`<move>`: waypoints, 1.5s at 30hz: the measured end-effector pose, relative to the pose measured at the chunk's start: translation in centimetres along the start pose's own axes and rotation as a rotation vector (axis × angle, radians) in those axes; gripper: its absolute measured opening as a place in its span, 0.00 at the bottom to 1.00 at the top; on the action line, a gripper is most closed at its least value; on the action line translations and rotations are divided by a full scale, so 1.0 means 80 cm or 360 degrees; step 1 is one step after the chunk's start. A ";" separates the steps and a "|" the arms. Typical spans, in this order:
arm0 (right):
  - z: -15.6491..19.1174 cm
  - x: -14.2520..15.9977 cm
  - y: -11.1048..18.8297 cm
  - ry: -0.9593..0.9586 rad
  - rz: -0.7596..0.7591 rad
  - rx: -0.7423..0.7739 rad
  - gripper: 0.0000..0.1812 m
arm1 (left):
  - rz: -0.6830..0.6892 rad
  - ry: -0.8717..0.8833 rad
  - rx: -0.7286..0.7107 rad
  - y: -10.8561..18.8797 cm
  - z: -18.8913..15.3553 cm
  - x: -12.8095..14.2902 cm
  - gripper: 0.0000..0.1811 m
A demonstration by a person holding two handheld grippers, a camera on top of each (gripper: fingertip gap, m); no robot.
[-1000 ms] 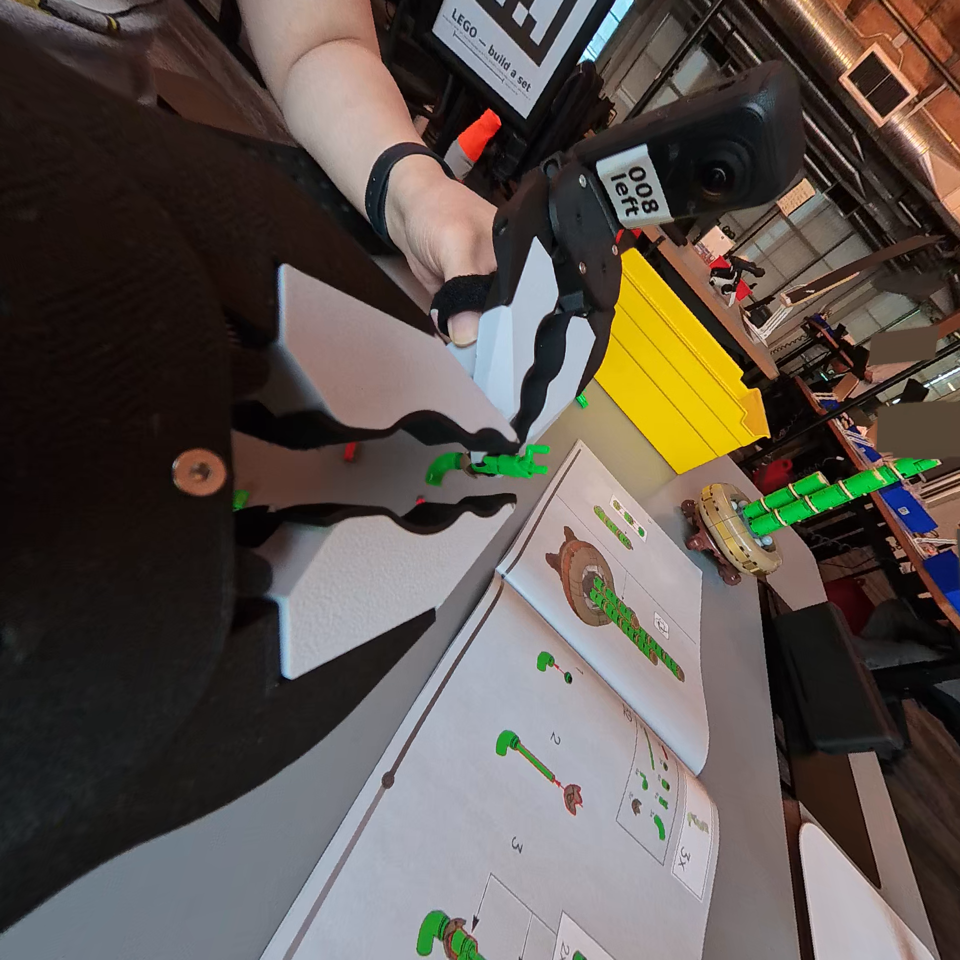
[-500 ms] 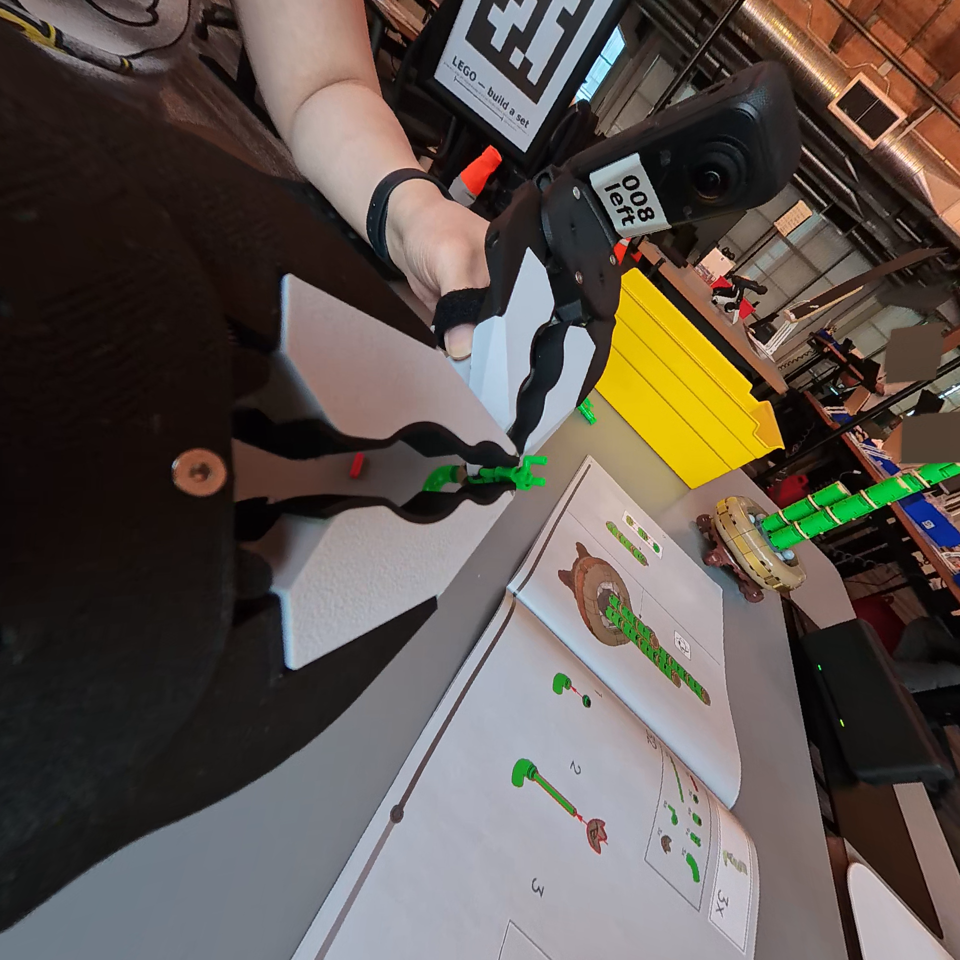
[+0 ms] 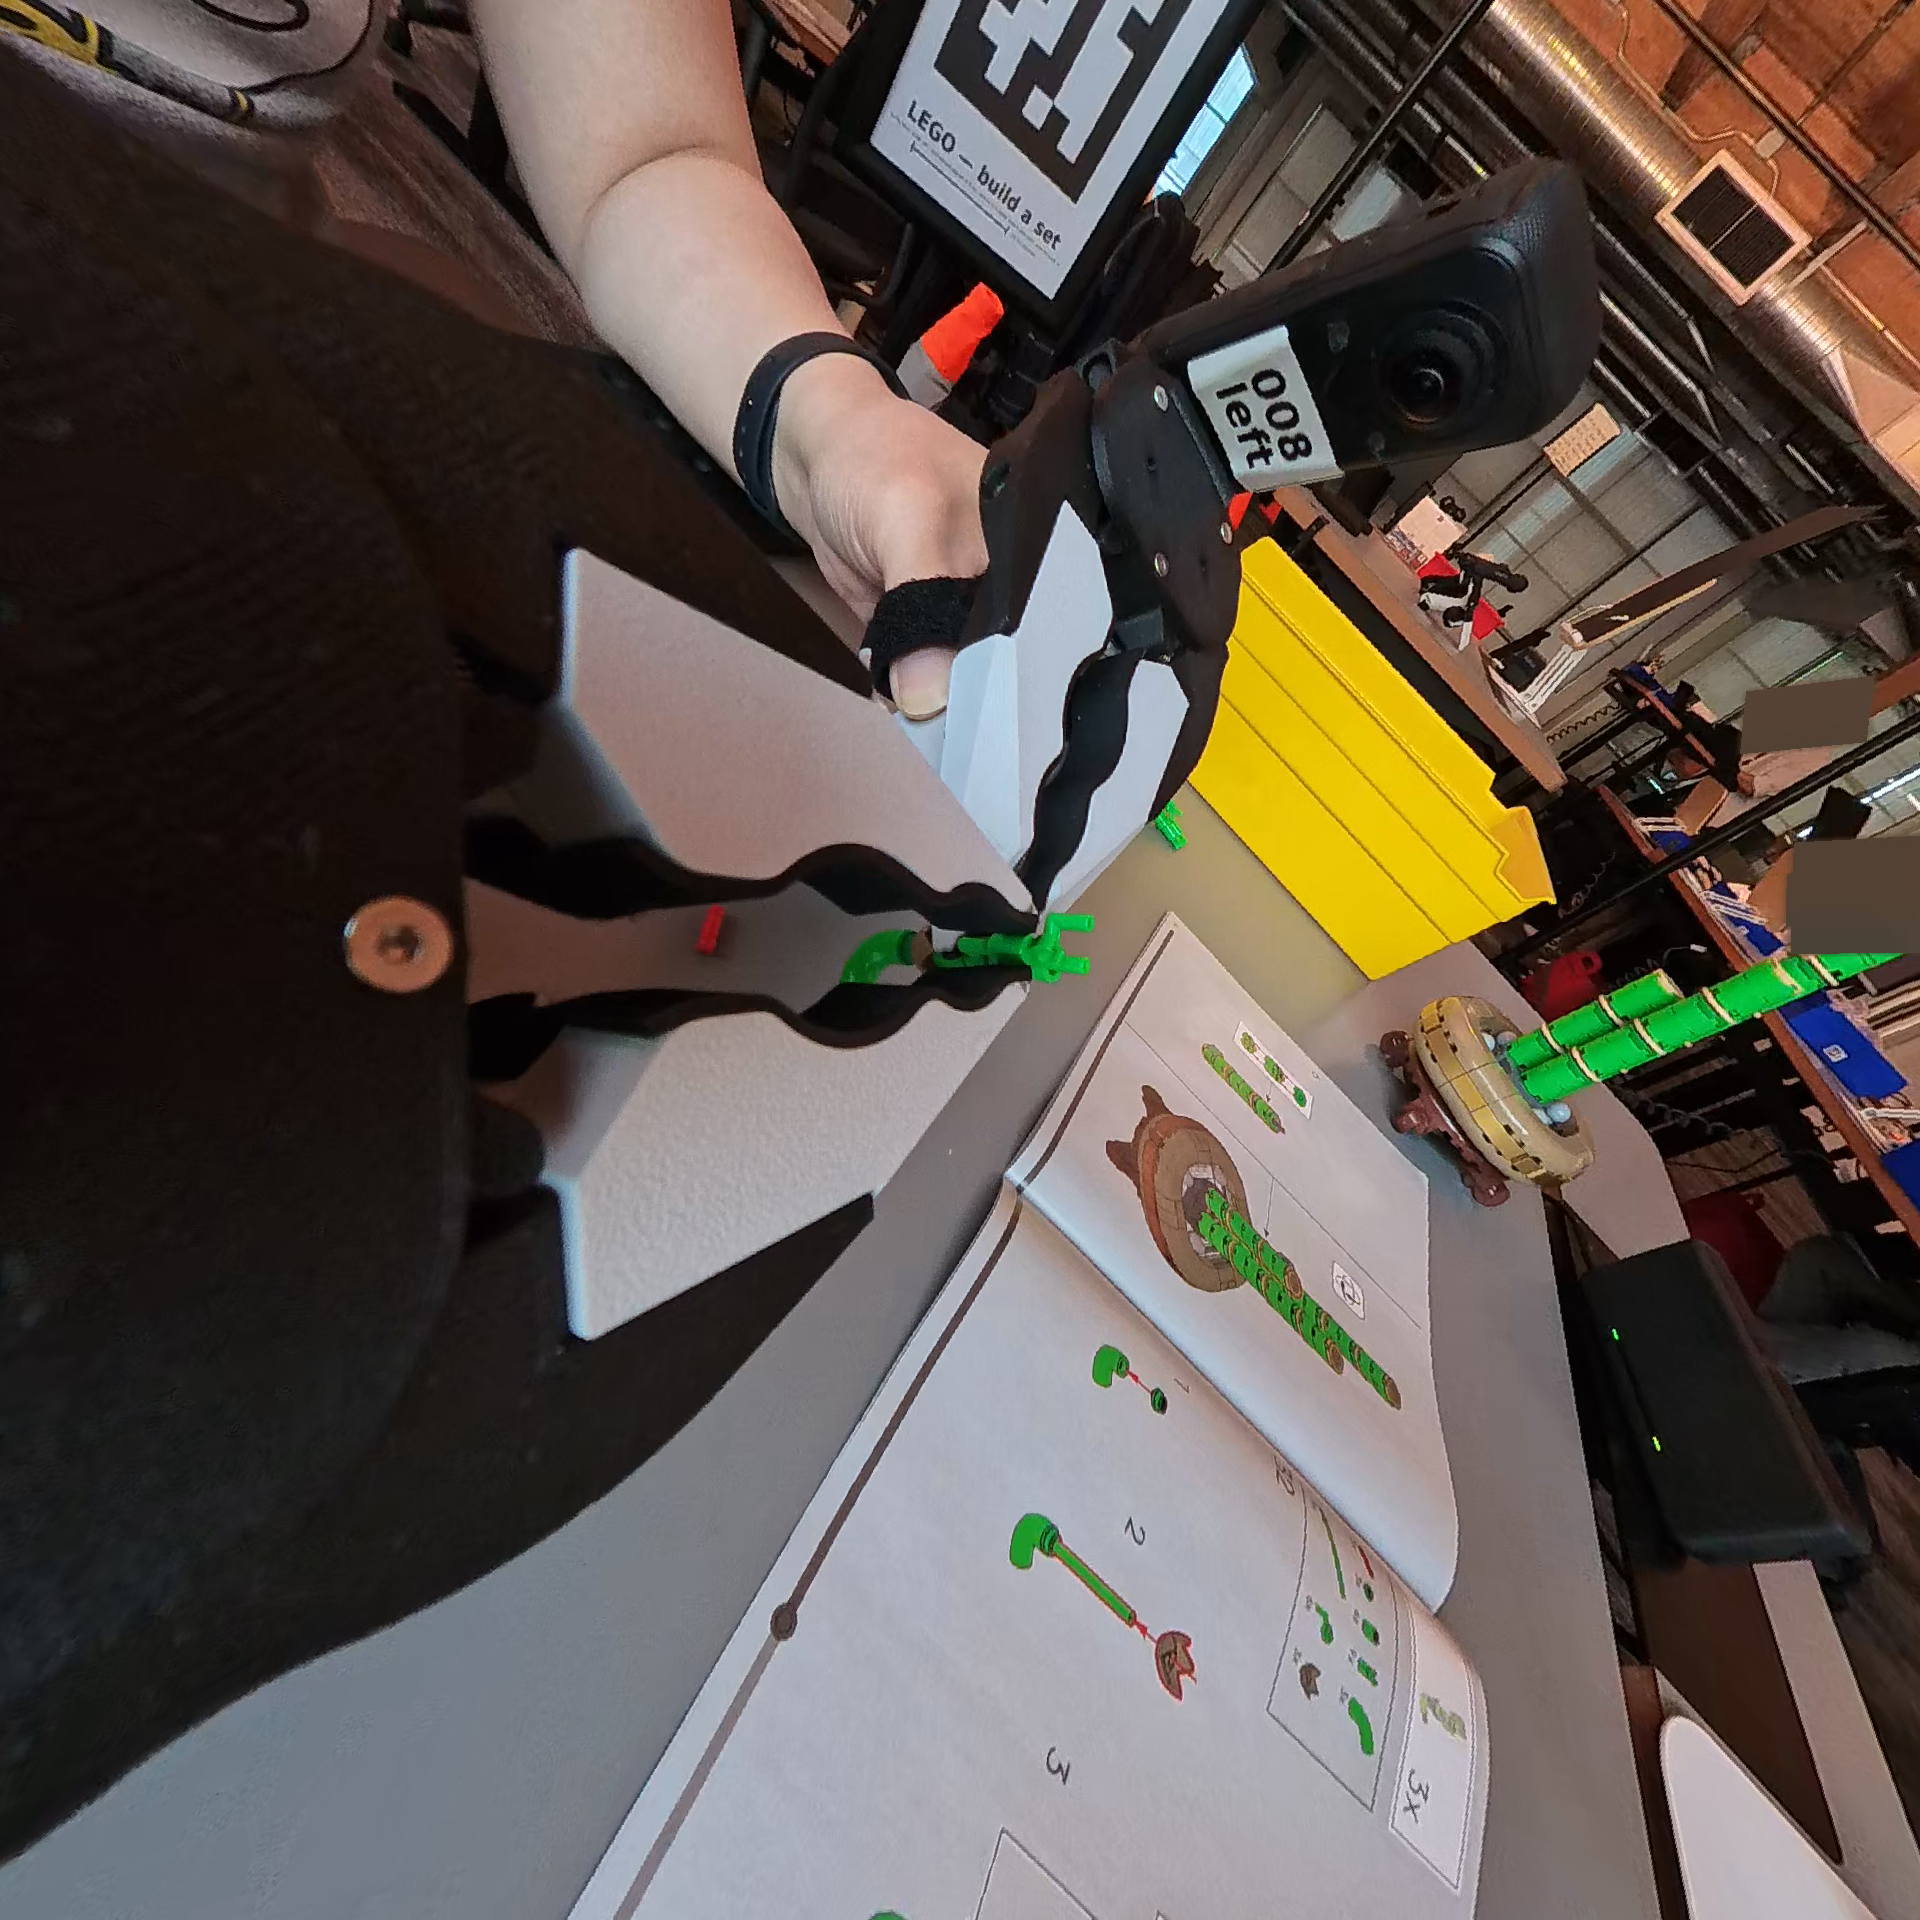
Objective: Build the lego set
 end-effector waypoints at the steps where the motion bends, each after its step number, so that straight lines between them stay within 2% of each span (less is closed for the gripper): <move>1: 0.000 0.000 0.000 -0.0002 0.0005 -0.0002 0.02 | -0.0002 0.0004 0.0004 0.000 0.000 0.000 0.04; 11: -0.001 0.002 0.001 -0.0173 -0.0007 -0.0096 0.02 | -0.0010 0.0075 0.0030 0.003 -0.001 -0.001 0.03; 45: -0.002 0.012 -0.004 -0.0194 0.0027 -0.0060 0.03 | 0.0023 0.0163 0.0009 0.003 0.005 0.006 0.03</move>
Point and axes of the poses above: each gripper's, where its closed fingertips meet, y back along the fingers, x out of its underside, z = x × y across the jaws, the point moved 4 cm from there along y, back along the fingers
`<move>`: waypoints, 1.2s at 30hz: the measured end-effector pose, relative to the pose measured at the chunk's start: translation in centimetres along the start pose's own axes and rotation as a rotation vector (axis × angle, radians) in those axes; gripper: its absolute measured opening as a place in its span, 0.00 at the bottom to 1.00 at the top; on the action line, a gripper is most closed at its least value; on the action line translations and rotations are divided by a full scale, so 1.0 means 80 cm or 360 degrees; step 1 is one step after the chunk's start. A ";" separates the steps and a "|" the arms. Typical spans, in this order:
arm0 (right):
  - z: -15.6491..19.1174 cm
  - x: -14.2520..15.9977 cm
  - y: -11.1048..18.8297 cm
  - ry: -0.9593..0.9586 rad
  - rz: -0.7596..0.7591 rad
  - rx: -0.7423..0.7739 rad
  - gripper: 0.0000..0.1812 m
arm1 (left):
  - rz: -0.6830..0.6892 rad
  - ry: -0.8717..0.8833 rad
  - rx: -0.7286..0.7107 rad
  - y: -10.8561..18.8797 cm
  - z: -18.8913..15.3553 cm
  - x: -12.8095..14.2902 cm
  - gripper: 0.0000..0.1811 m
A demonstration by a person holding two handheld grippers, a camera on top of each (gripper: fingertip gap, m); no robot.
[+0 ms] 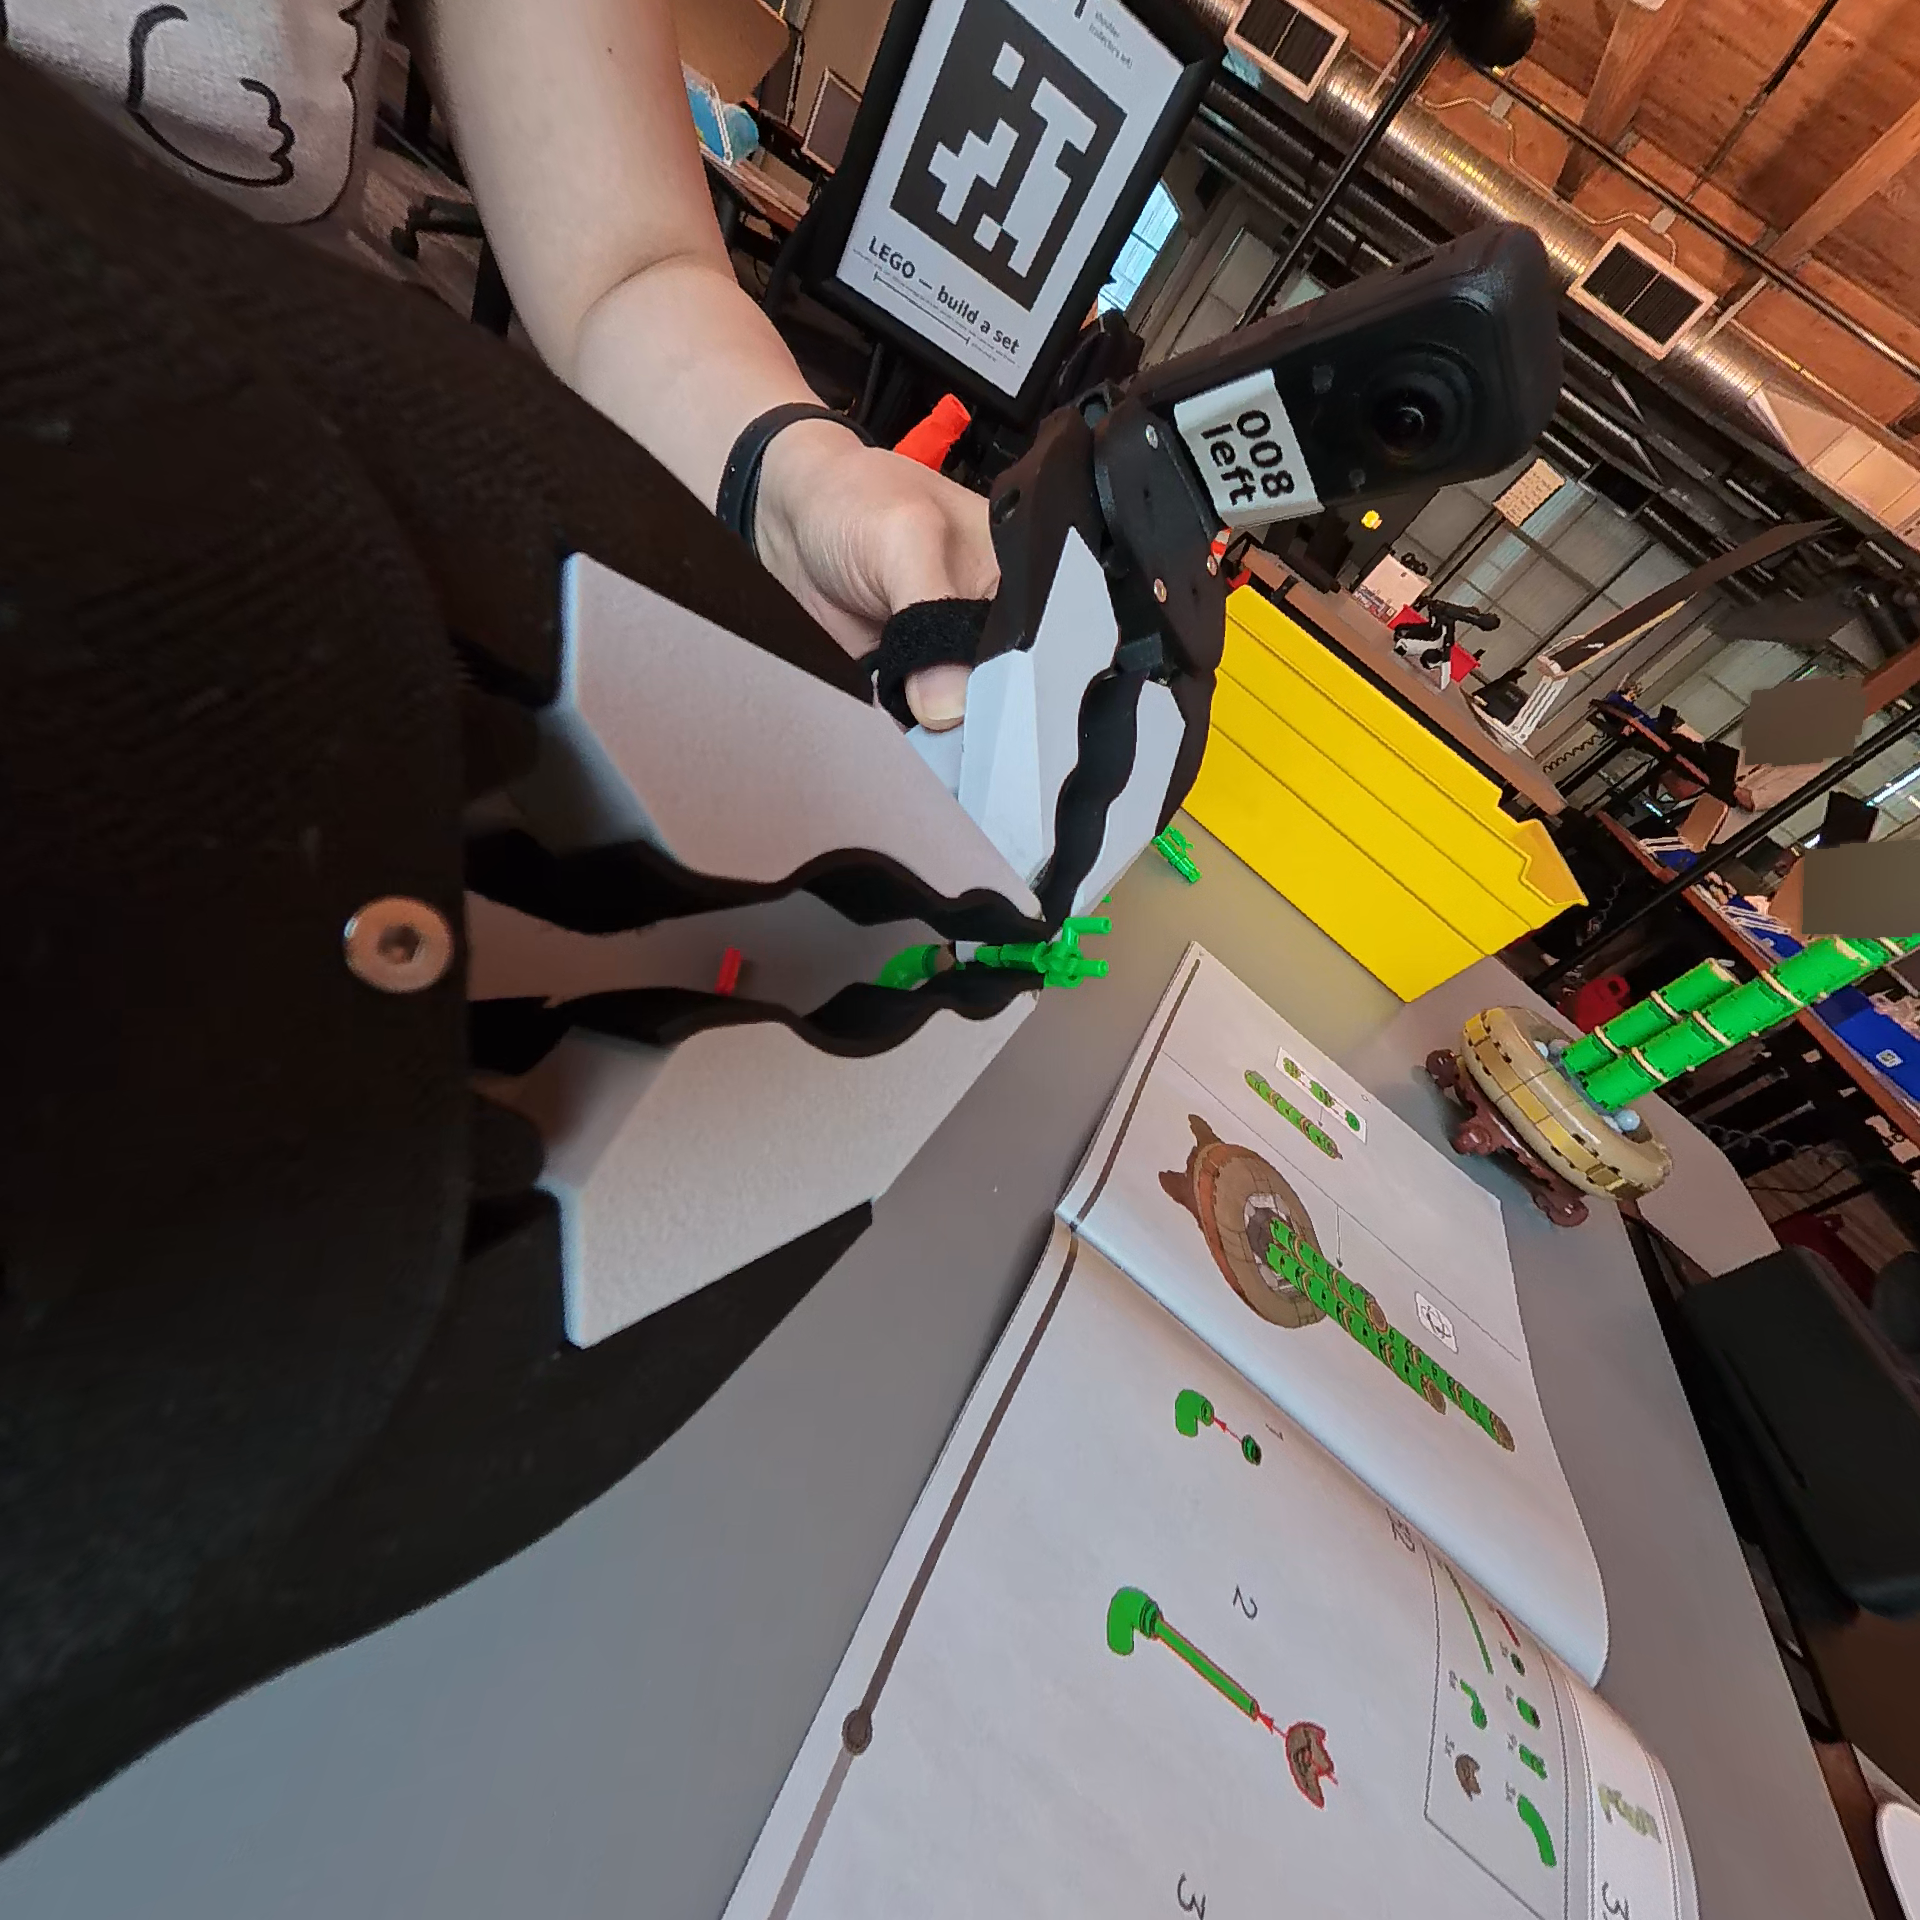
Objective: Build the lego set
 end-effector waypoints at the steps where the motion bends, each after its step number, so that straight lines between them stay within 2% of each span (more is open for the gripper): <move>1: 0.000 0.000 0.000 0.0000 0.0004 0.0003 0.03 | 0.0002 0.0000 0.0000 0.000 0.000 0.000 0.03; 7: 0.003 -0.010 0.005 -0.0027 -0.0072 -0.0055 0.03 | -0.0035 -0.0010 0.0054 0.000 -0.005 -0.008 0.04; 11: 0.000 -0.014 0.011 0.0015 -0.0081 -0.0033 0.12 | 0.0005 -0.0083 -0.0044 0.004 0.003 -0.004 0.03; 14: -0.002 -0.013 0.010 0.0022 -0.0063 0.0018 0.14 | 0.0031 -0.0087 -0.0052 0.003 0.005 -0.003 0.03; 19: -0.006 -0.008 0.004 0.0053 -0.0019 0.0102 0.12 | 0.0075 -0.0205 -0.0120 -0.001 0.001 0.000 0.03; 24: -0.007 -0.005 0.003 0.0040 0.0011 0.0096 0.03 | 0.0106 -0.0223 -0.0123 -0.006 -0.001 0.004 0.03; 32: -0.005 -0.006 0.003 -0.0037 0.0021 0.0047 0.02 | 0.0097 -0.0244 -0.0119 -0.005 -0.002 0.003 0.03; 36: -0.005 -0.006 0.008 -0.0076 0.0021 0.0014 0.02 | 0.0087 -0.0193 -0.0027 -0.008 -0.005 0.003 0.04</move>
Point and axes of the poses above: each gripper's, where its closed fingertips meet, y back along the fingers, x out of its underside, z = x × y across the jaws, the point moved 4 cm from there along y, back along the fingers
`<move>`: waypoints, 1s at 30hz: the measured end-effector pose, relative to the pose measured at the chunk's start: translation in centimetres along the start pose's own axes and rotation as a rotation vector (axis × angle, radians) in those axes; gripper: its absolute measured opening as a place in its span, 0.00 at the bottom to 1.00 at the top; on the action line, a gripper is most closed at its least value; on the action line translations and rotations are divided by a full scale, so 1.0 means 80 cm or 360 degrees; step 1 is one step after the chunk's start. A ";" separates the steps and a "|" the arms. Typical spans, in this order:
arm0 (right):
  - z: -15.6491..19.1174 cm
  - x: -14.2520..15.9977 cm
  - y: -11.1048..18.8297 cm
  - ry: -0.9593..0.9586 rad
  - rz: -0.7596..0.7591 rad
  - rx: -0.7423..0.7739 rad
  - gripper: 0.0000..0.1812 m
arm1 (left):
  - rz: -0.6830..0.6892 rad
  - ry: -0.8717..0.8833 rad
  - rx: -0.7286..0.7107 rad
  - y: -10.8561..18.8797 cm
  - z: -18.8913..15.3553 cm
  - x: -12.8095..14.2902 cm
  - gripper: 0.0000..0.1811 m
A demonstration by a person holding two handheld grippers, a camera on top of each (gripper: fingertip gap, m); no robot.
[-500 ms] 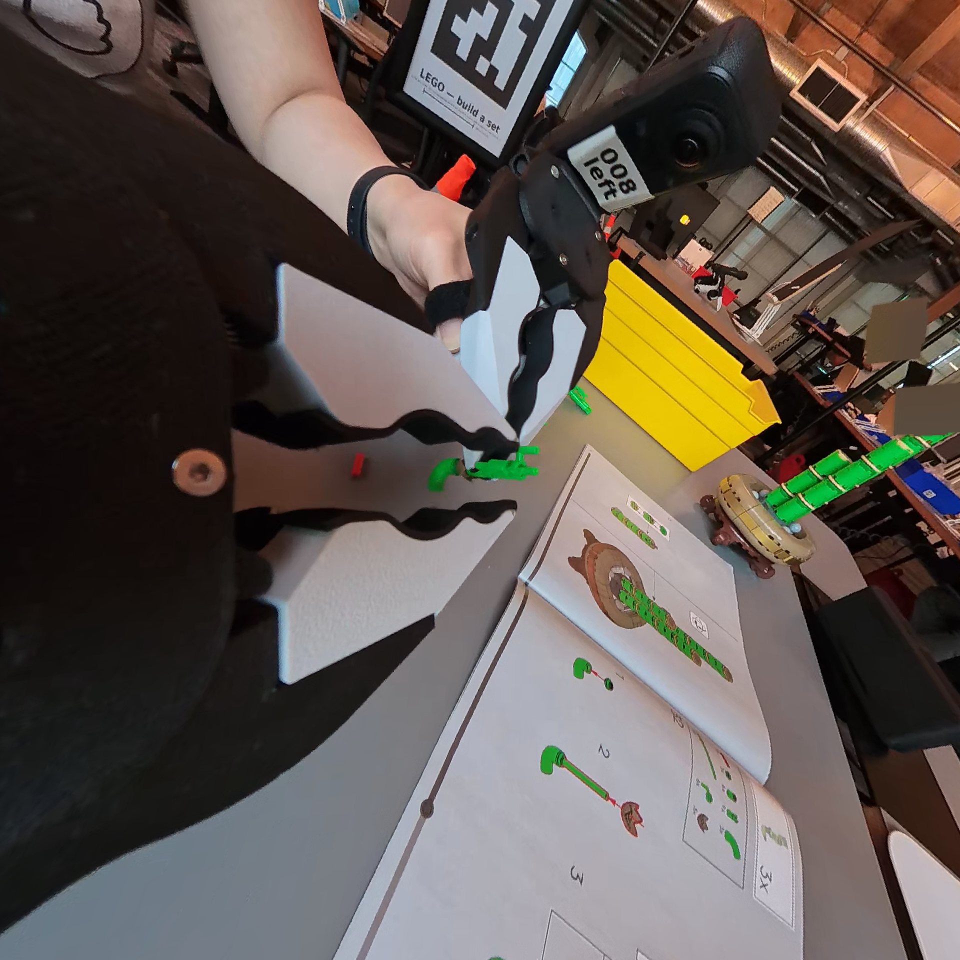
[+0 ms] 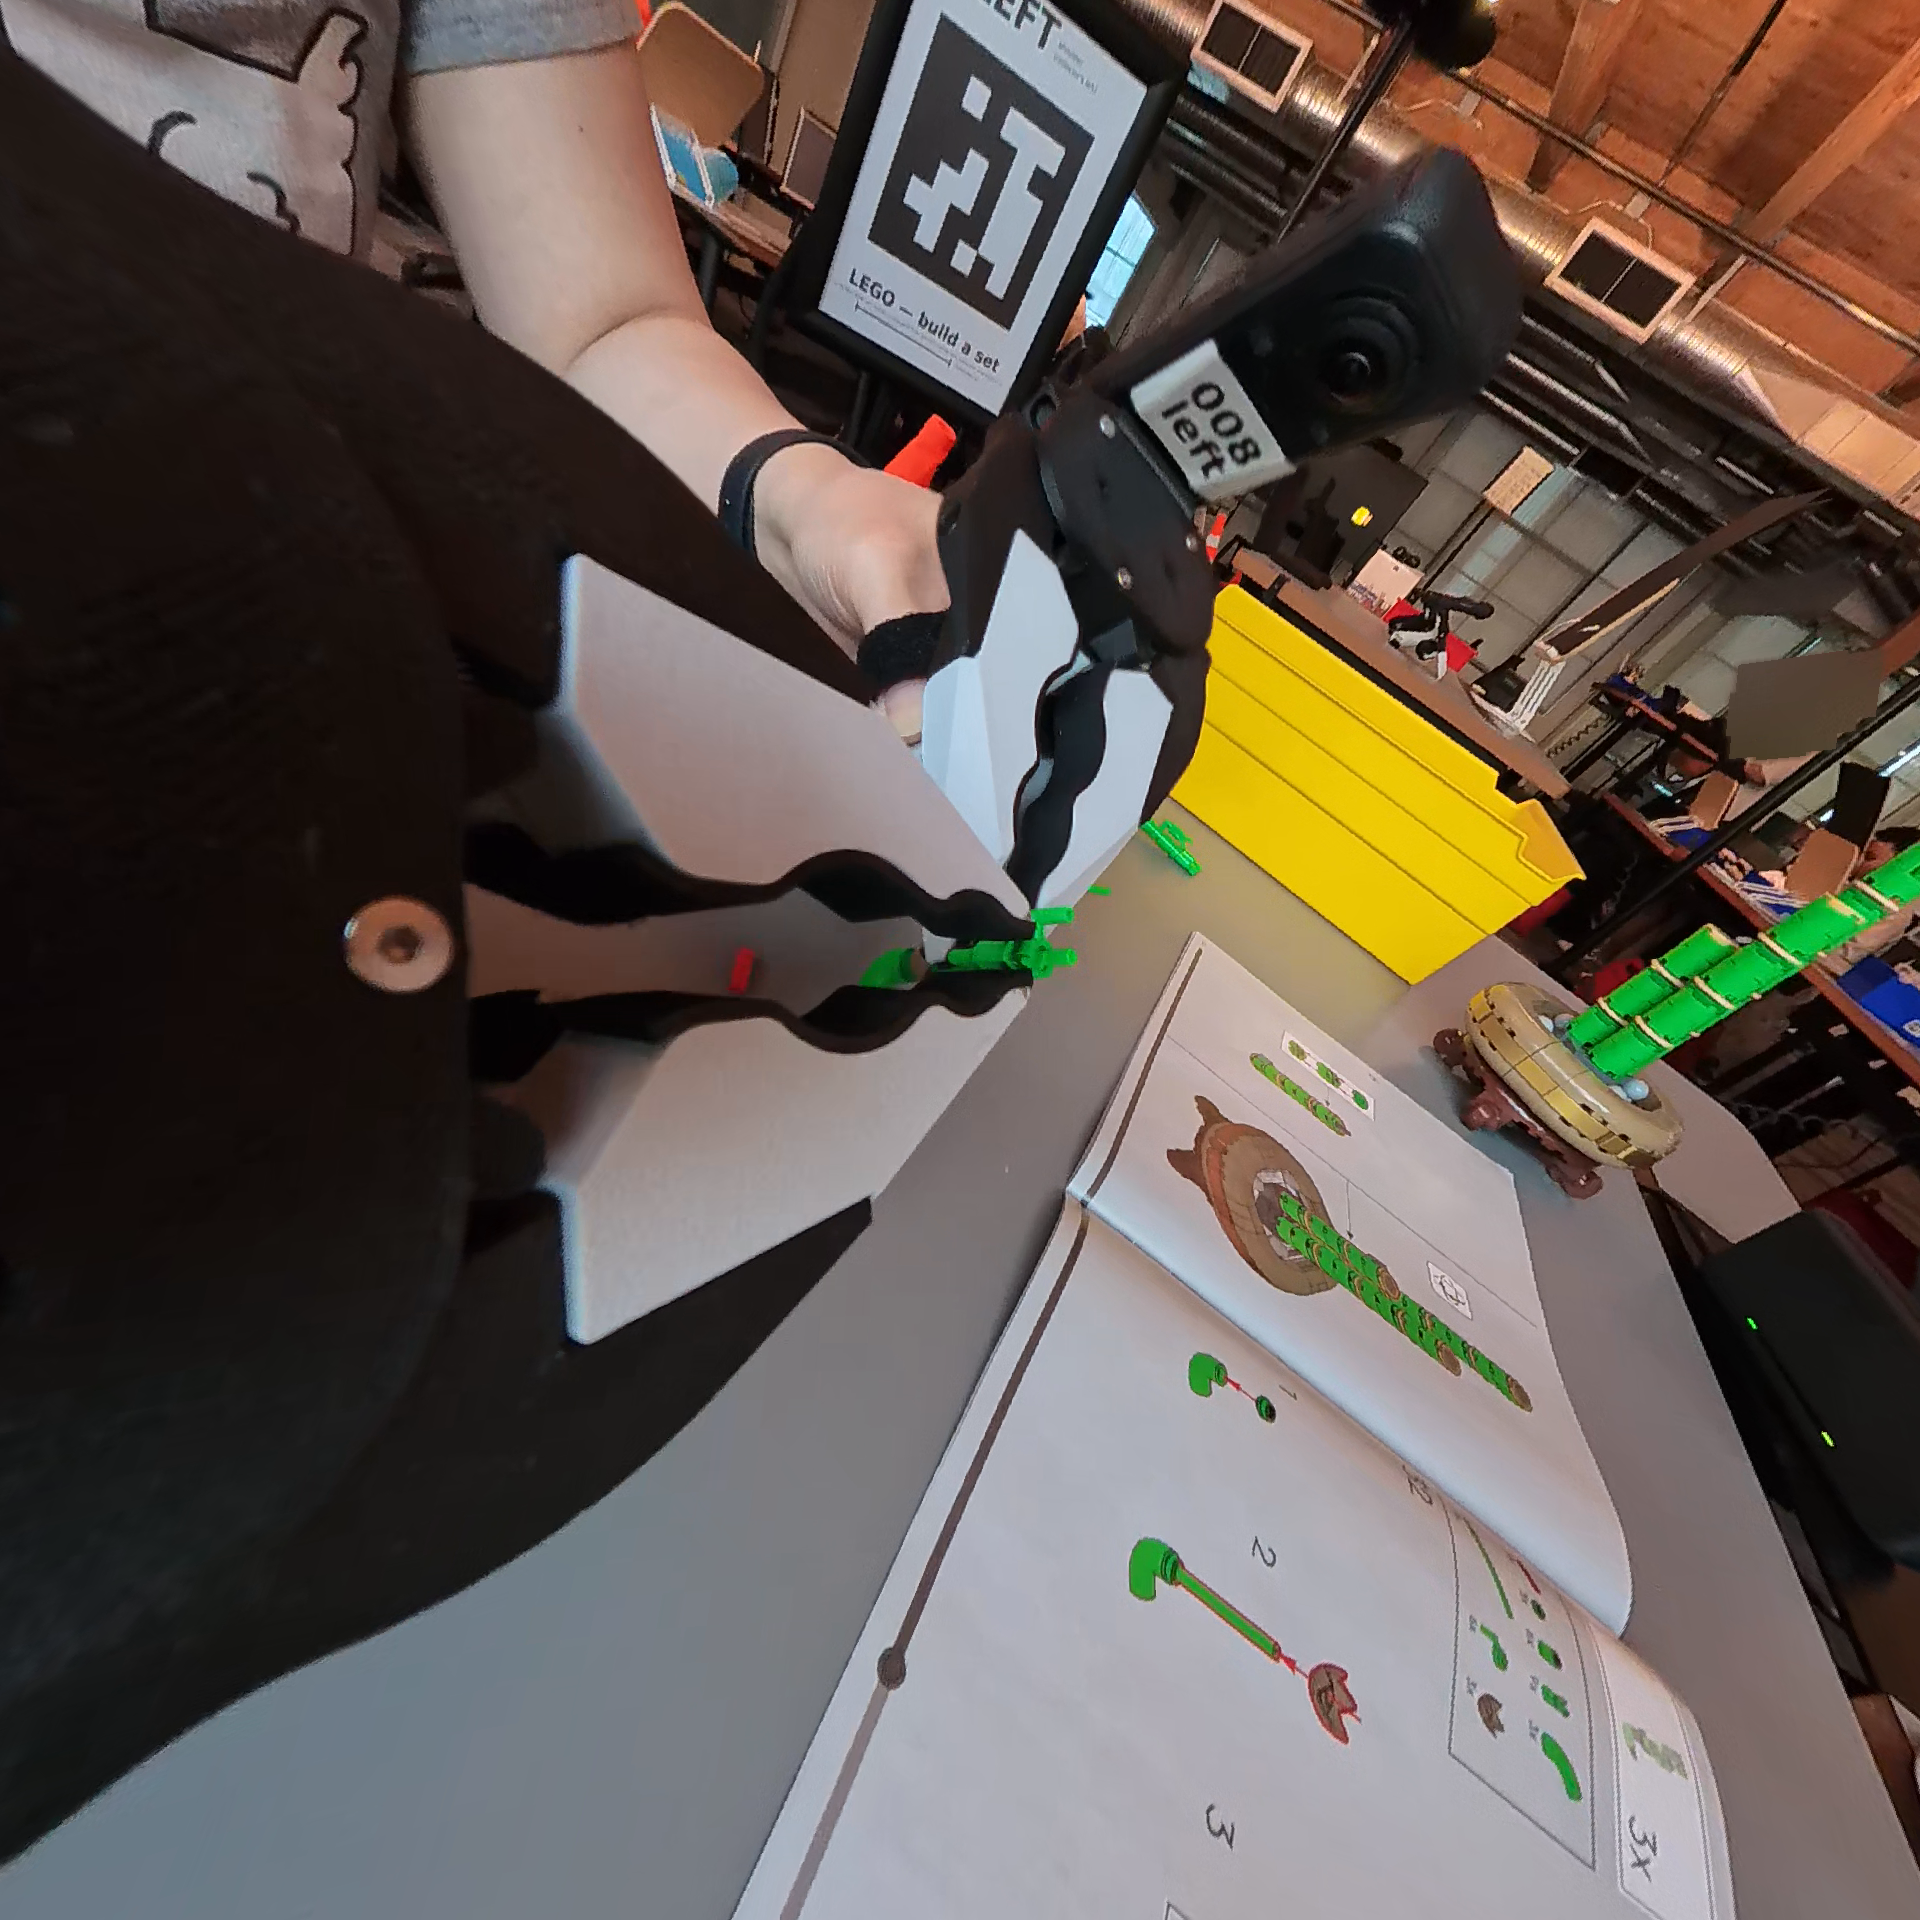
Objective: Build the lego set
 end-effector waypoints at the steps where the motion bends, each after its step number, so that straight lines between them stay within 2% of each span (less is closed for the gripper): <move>1: 0.001 -0.001 0.001 -0.0011 -0.0011 -0.0010 0.02 | -0.0014 0.0025 0.0026 0.000 0.000 -0.001 0.04; 6: 0.002 -0.002 0.001 0.0001 -0.0030 -0.0006 0.02 | -0.0031 0.0033 0.0062 0.000 -0.001 -0.002 0.05; 15: 0.000 -0.001 -0.002 -0.0006 -0.0042 0.0012 0.02 | -0.0002 -0.0068 -0.0063 -0.003 0.000 -0.001 0.05; 22: 0.003 -0.006 -0.001 -0.0007 -0.0107 -0.0008 0.02 | -0.0063 -0.0202 -0.0188 0.002 -0.002 -0.007 0.05; 24: 0.004 -0.009 0.002 -0.0011 -0.0132 -0.0033 0.02 | -0.0115 -0.0215 -0.0270 0.004 0.002 -0.012 0.18; 27: 0.005 -0.013 0.006 -0.0025 -0.0183 -0.0051 0.02 | -0.0169 -0.0208 -0.0299 0.010 0.006 -0.017 0.24; 30: 0.004 -0.020 0.012 -0.0024 -0.0243 -0.0055 0.02 | -0.0182 -0.0129 -0.0218 0.011 0.006 -0.016 0.24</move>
Point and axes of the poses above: each gripper's, where its closed fingertips meet, y back along the fingers, x out of its underside, z = x × y across the jaws, the point moved 4 cm from there along y, back along the fingers
